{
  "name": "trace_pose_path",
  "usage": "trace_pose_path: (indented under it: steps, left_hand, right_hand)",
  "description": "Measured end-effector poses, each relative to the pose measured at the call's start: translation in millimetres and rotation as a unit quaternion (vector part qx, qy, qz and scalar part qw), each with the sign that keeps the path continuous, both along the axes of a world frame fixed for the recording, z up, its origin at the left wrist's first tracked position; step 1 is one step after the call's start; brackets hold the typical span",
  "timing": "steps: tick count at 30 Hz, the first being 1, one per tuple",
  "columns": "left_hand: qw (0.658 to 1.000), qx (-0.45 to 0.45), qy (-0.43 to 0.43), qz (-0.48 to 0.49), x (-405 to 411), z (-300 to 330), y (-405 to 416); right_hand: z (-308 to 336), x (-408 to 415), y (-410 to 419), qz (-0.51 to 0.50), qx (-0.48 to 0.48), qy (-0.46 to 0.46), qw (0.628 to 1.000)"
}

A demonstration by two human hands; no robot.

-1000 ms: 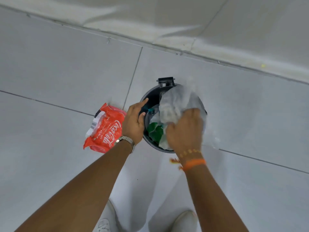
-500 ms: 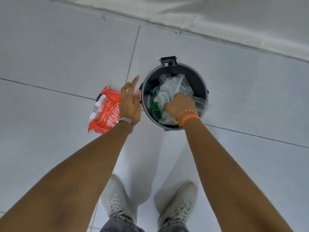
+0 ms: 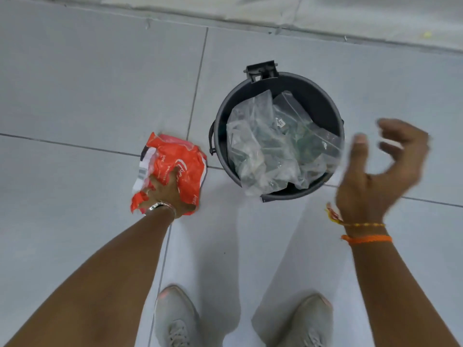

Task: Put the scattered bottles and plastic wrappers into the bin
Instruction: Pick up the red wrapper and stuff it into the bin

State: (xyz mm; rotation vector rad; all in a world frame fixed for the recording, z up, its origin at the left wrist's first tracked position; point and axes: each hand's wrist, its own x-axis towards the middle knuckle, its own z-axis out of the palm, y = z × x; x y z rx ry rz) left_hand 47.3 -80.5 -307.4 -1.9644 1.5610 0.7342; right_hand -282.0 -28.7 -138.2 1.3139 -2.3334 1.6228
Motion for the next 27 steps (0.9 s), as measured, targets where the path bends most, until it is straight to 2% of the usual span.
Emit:
trace_pose_path:
  steps: [2, 4, 6, 8, 9, 11, 12, 13, 14, 16, 18, 19, 20, 23, 27]
  left_hand:
    - [0.998, -0.014, -0.058, -0.032, -11.2, -6.7, -1.6]
    - [0.996, -0.055, -0.069, -0.023, -16.8, 4.6, -2.7]
    - [0.987, -0.137, -0.016, 0.086, -22.6, 34.8, -3.7]
    - [0.95, -0.266, 0.037, 0.161, -34.0, 82.7, -7.4]
    - [0.922, -0.344, 0.07, 0.16, -43.1, 113.2, -10.7]
    - [0.872, -0.463, 0.127, 0.092, -68.0, 178.8, -8.2]
    - [0.856, -0.496, 0.142, 0.028, -82.0, 206.5, -4.0]
    - [0.853, -0.498, 0.147, -0.045, -97.6, 227.1, 0.2]
    - [0.864, -0.463, 0.15, -0.129, -115.2, 241.7, 2.2]
    - [0.906, -0.281, 0.154, -0.275, -151.3, 249.5, 0.5]
    - [0.918, -0.117, 0.152, -0.346, -180.5, 248.4, -10.9]
    - [0.916, -0.084, 0.137, -0.368, -190.7, 250.1, -20.9]
    - [0.911, -0.069, 0.116, -0.39, -197.5, 252.3, -32.4]
    - [0.921, 0.045, 0.039, -0.384, -208.9, 256.0, -62.7]
    - [0.92, 0.144, 0.014, -0.364, -209.1, 216.6, -77.5]
  right_hand:
    - [-13.0, -20.2, 19.8, -0.077, -0.021, -0.004, 0.997]
    - [-14.2, -31.0, 35.8, -0.124, -0.021, -0.031, 0.992]
    - [-4.6, -34.5, 50.4, -0.155, -0.015, -0.057, 0.986]
    - [8.9, -30.1, 63.3, -0.174, -0.005, -0.065, 0.983]
    - [19.0, -27.6, 66.0, -0.176, -0.004, -0.07, 0.982]
    - [38.1, -21.3, 67.1, -0.167, 0.014, -0.093, 0.981]
    - [45.4, -17.3, 64.1, -0.156, 0.037, -0.11, 0.981]
    - [51.6, -13.0, 59.6, -0.144, 0.063, -0.126, 0.979]
    - [61.3, -8.7, 54.5, -0.125, 0.087, -0.142, 0.978]
    - [76.3, 7.9, 40.3, -0.068, 0.095, -0.166, 0.979]
    - [85.1, 26.6, 20.4, 0.01, 0.13, -0.172, 0.976]
    - [82.6, 31.8, 9.6, 0.052, 0.193, -0.166, 0.966]
    - [77.3, 34.7, 0.3, 0.098, 0.279, -0.16, 0.942]
    - [52.9, 27.4, -25.8, 0.215, 0.496, -0.173, 0.823]
    - [36.3, 13.8, -61.5, 0.311, 0.609, -0.22, 0.696]
